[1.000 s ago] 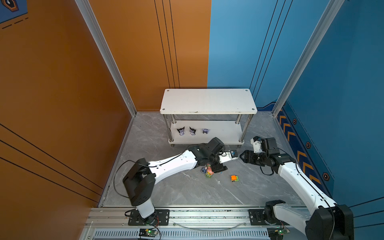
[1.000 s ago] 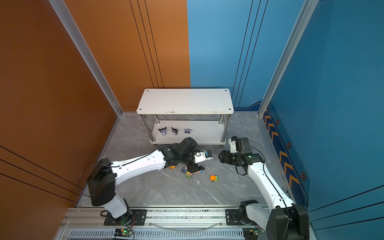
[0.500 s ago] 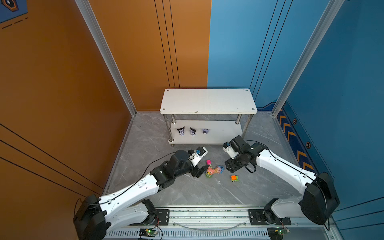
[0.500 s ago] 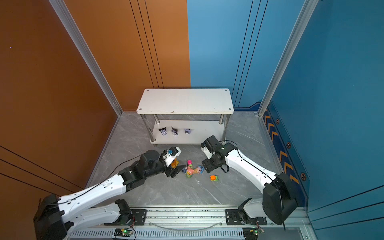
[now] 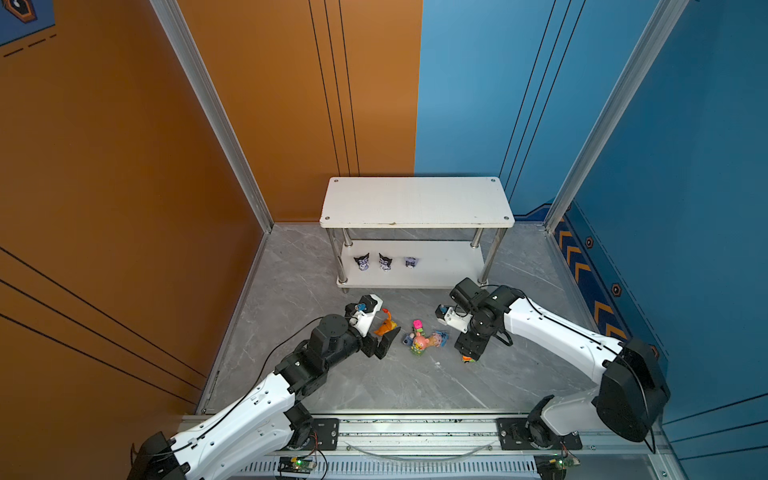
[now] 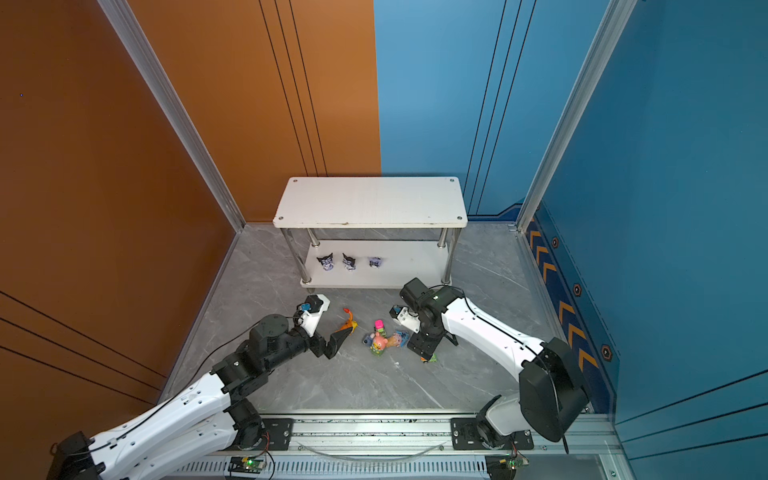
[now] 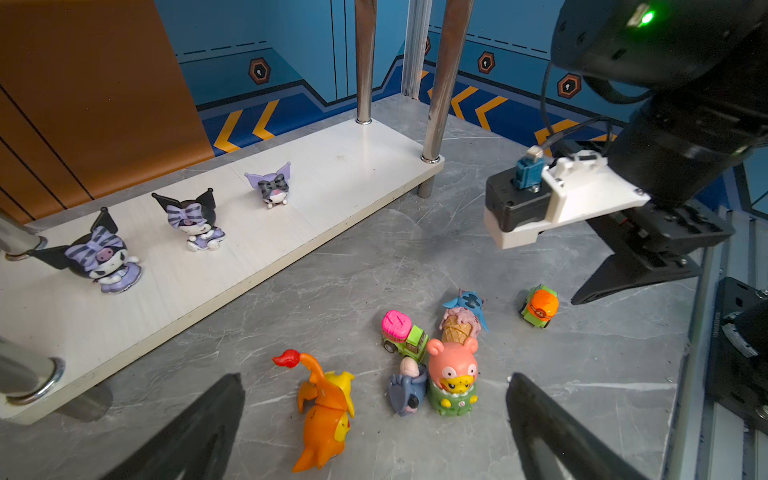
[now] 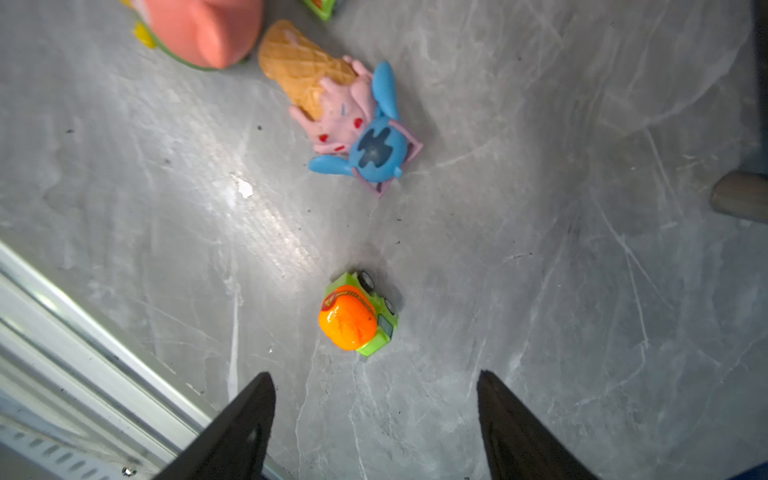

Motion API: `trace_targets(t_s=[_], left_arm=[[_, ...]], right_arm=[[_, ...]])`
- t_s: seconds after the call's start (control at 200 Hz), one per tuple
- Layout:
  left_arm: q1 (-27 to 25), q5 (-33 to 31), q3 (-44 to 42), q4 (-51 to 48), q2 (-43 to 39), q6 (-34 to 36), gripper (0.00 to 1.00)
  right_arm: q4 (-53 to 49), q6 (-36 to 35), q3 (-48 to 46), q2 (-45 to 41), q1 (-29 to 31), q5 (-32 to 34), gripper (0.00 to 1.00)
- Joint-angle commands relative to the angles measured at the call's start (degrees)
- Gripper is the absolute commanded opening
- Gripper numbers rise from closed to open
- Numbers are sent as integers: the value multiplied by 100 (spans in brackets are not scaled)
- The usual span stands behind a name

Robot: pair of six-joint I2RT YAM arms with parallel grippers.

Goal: Place and organize the plastic toys onto the shelf

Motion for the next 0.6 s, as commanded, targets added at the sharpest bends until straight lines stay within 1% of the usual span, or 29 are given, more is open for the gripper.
trace_targets(t_s=[0.0,0.115,0.185,0.285,0.445,0.591], left_arm=[[71,259,-50,359,114,-53,100],[119,376,-65,435,148,-59,100],[132,360,-94,433,68,-83,98],[133,233,-218,433,-129,-127,98],[136,90,-331,479,-357,-140,98],[151,143,-323,492,-270,-121,98]], right_arm=[[-367,-717,-98,-23,-69,-562,80],[-221,-774,-213,306,15,-663,80],[-205,-780,-144,540,13,-578,79],[-196,-800,-18,789,-54,-419,79],[-52,-792,41,915,-234,-599,79],[-9,-769,-37,1038,-258,-653,78]])
